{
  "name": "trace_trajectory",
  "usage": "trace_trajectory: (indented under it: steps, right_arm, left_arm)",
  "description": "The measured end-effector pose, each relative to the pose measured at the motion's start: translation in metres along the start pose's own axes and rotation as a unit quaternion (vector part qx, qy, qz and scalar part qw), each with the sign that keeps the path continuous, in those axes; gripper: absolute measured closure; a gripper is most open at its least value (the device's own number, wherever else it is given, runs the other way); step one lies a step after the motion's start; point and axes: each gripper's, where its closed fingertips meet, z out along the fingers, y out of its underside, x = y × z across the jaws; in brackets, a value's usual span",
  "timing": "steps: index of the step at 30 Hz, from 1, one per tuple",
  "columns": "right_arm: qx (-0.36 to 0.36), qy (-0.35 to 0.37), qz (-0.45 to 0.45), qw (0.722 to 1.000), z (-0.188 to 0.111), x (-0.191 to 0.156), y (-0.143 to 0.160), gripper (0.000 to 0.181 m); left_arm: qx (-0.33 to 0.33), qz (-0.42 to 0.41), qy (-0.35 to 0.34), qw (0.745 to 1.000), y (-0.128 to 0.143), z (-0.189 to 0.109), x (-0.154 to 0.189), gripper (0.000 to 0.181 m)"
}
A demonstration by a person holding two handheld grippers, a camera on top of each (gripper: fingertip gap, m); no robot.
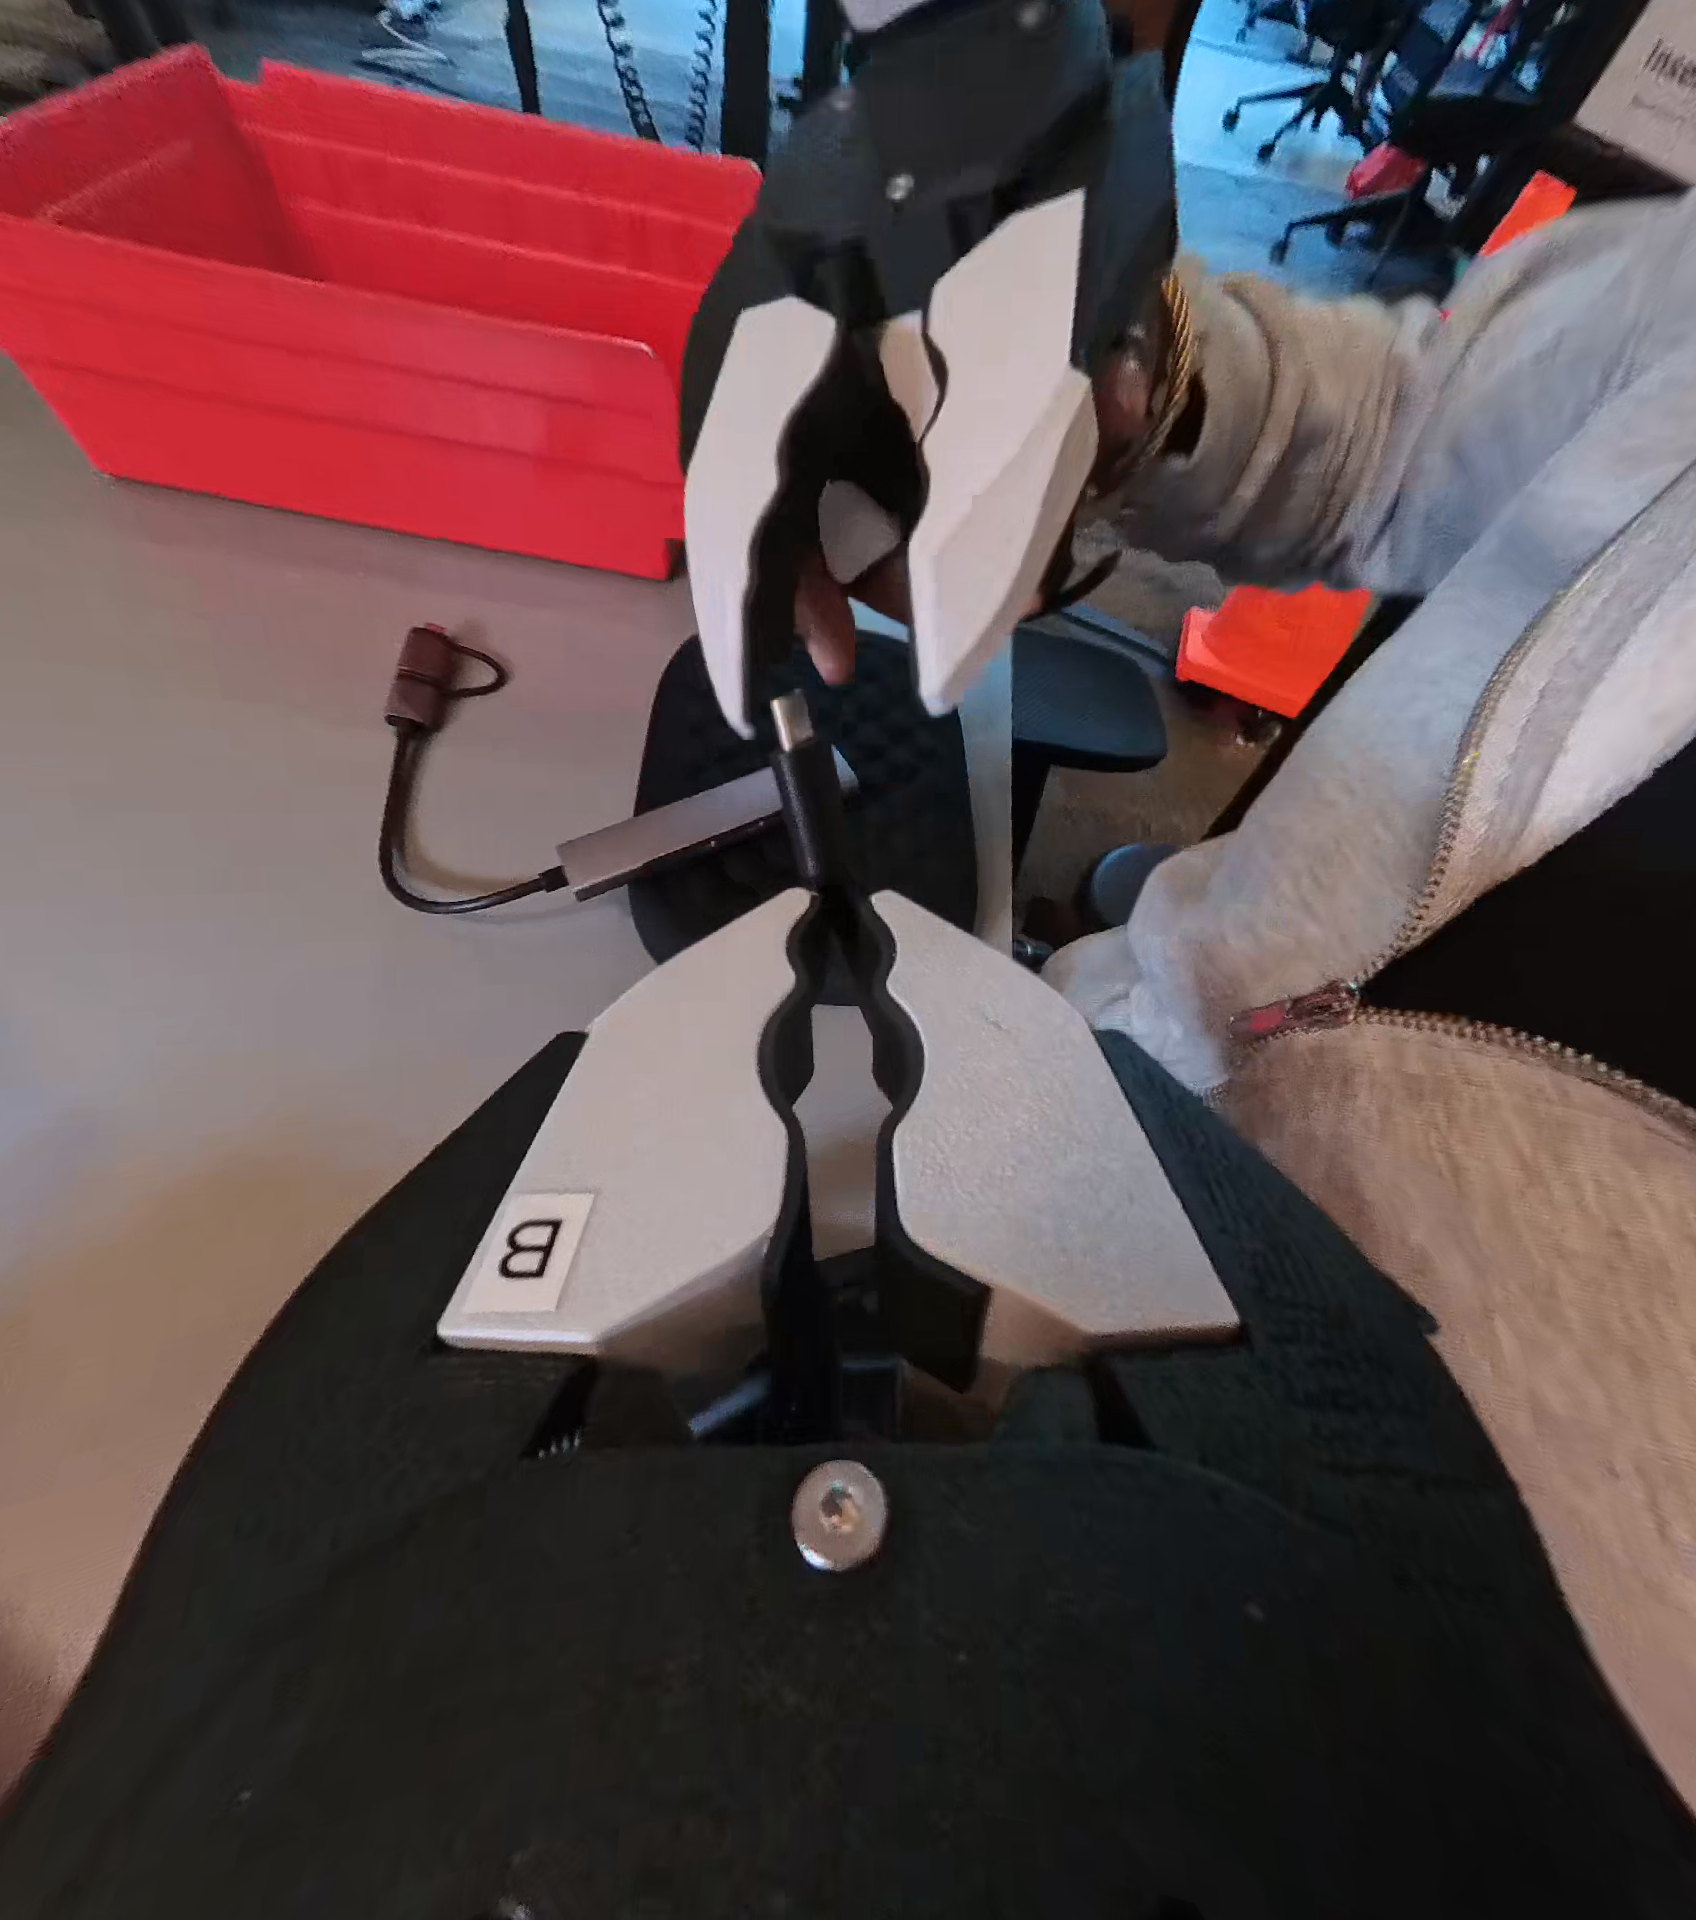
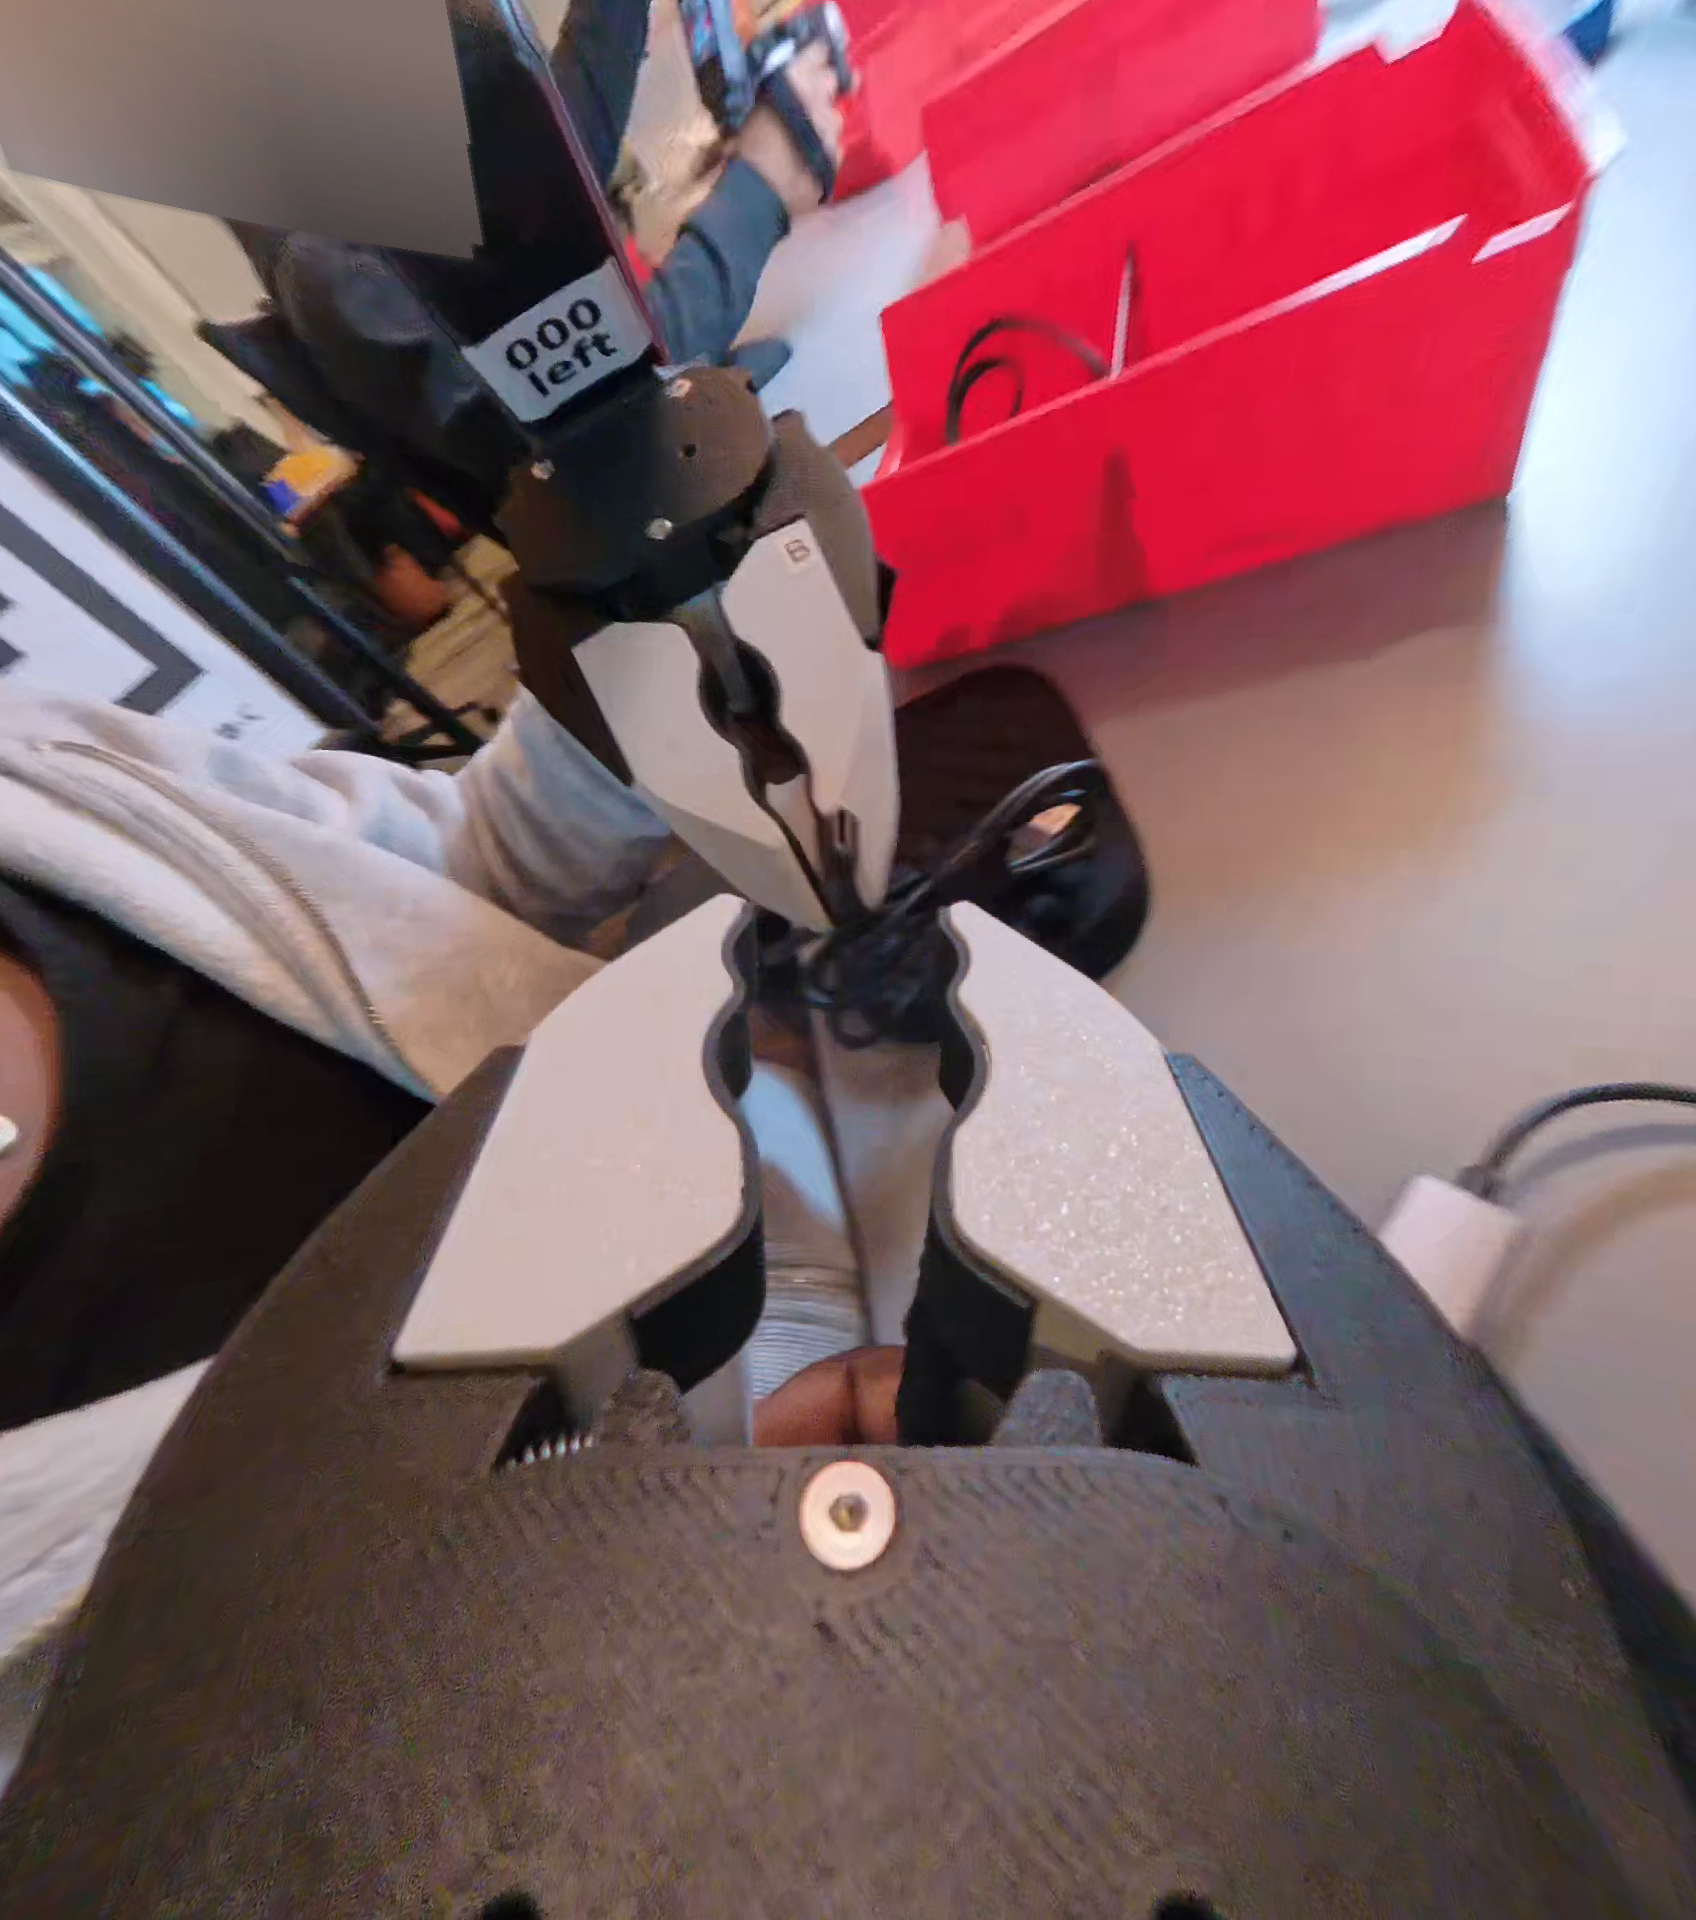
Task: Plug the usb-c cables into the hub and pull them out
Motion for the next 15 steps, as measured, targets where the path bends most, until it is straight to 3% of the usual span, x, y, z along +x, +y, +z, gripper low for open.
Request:
trace_trajectory:
  steps: [3, 7, 12, 13, 15]
  right_arm:
    - [-0.024, -0.048, 0.066, 0.996, 0.008, -0.008, 0.009, 0.153]
    - [-0.051, -0.028, 0.063, 0.996, 0.013, 0.004, 0.021, 0.172]
    - [-0.039, -0.039, 0.101, 0.993, 0.014, 0.008, 0.027, 0.175]
    - [-0.028, -0.039, 0.122, 0.991, 0.014, 0.011, 0.027, 0.175]
    - [0.010, -0.050, 0.189, 0.981, 0.011, 0.017, 0.024, 0.175]
  left_arm:
    - [-0.019, 0.011, 0.014, 1.000, 0.008, 0.012, 0.005, 0.176]
    - [-0.029, 0.022, 0.032, 0.999, 0.016, 0.020, 0.011, 0.175]
    - [-0.009, 0.030, 0.020, 0.999, 0.019, 0.019, 0.008, 0.175]
    - [0.008, 0.035, 0.003, 0.999, 0.016, 0.018, 0.004, 0.169]
    - [0.057, 0.067, -0.071, 0.994, 0.003, 0.010, -0.011, 0.134]
